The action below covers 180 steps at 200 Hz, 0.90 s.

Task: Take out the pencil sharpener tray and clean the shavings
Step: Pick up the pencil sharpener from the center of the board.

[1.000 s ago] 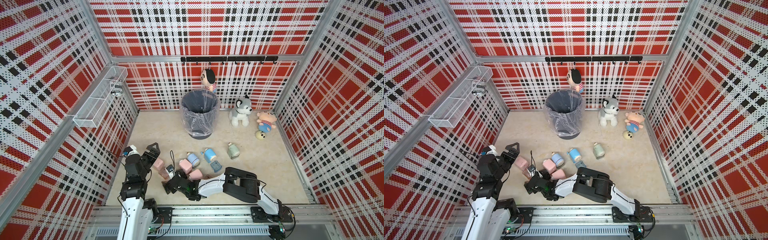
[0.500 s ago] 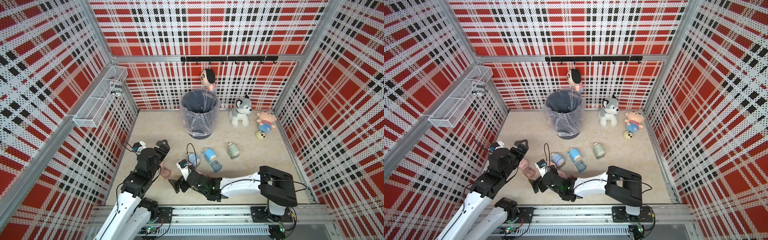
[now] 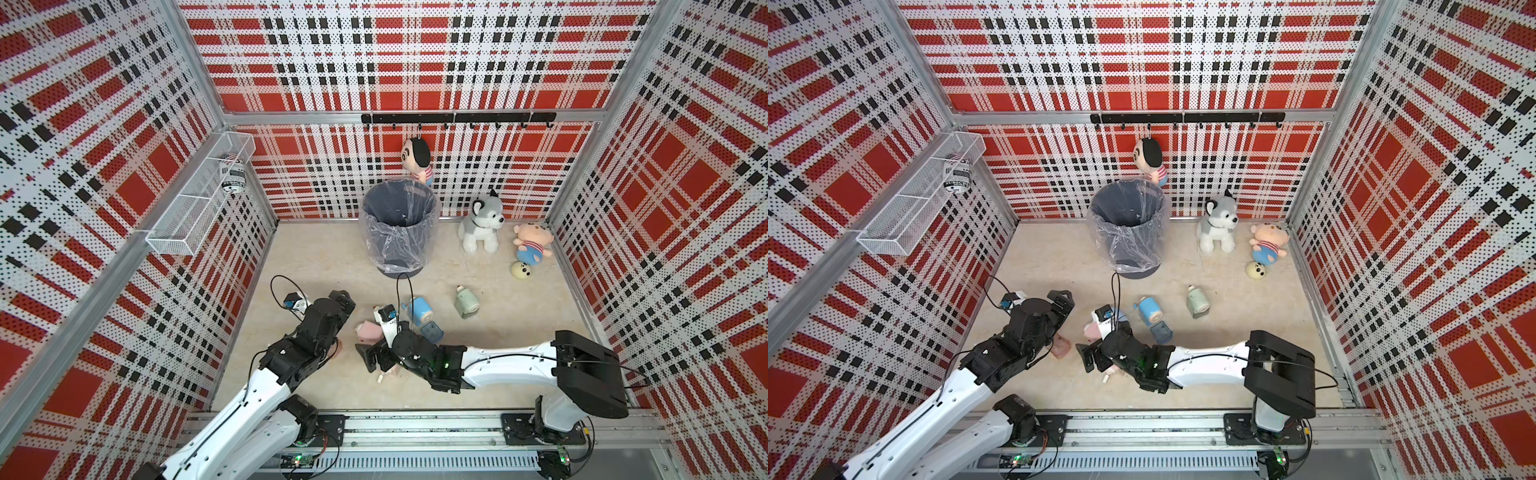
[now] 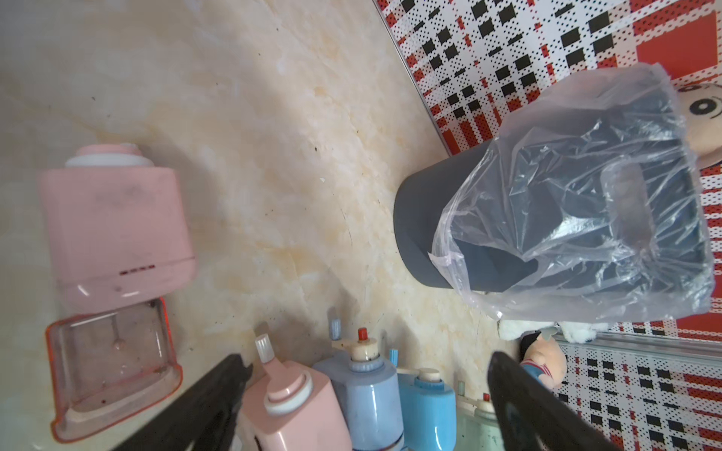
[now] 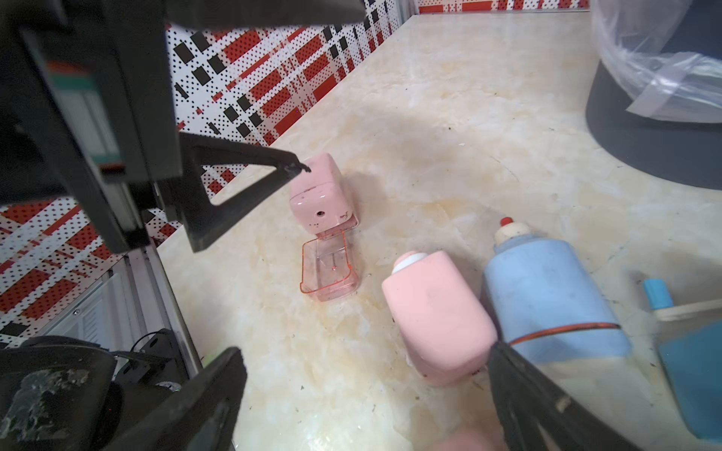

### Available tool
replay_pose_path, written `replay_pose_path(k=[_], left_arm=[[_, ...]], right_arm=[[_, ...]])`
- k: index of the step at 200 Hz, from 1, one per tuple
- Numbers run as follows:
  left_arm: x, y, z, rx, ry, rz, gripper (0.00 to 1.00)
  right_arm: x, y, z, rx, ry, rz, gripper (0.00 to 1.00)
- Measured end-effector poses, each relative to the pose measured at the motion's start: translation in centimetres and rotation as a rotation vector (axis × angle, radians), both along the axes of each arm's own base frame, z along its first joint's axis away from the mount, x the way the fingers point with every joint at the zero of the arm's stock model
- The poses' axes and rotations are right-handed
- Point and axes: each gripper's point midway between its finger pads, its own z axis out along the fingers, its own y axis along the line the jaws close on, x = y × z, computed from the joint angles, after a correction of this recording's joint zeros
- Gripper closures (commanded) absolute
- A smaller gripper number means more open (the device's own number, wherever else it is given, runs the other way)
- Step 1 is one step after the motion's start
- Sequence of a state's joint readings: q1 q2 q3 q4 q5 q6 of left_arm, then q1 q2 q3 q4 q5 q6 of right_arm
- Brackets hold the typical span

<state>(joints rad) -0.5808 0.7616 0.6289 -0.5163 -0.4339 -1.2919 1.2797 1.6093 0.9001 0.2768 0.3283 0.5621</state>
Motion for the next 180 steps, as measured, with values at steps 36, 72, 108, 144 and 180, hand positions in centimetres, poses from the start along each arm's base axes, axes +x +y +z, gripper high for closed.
replay_pose_path(k=[36, 72, 108, 144, 180], left_arm=[[-1.0, -3.0, -1.2, -0.027, 0.040, -0.056, 0.08], [-2.5, -5.5, -3.9, -0.015, 0.144, -0.080, 0.09], [-3.0, -6.6, -6.7, 0.007, 0.285, -0.051, 0.10], [-3.1, -7.2, -8.0, 0.009, 0.352, -0.026, 0.12], [-3.1, -7.0, -8.8, 0.017, 0.386, 0.009, 0.18]], right_arm=[[0.6, -2.5, 1.9, 0.011, -0.017, -0.046, 0.00], [1.7, -6.3, 1.4, -0.011, -0.019, -0.108, 0.00], [2.4, -9.7, 0.8, -0.030, -0.023, -0.167, 0.00], [2.7, -12.5, 0.9, -0.003, -0.025, -0.203, 0.00], [2.8, -14.3, 0.0, 0.011, -0.009, -0.222, 0.00]])
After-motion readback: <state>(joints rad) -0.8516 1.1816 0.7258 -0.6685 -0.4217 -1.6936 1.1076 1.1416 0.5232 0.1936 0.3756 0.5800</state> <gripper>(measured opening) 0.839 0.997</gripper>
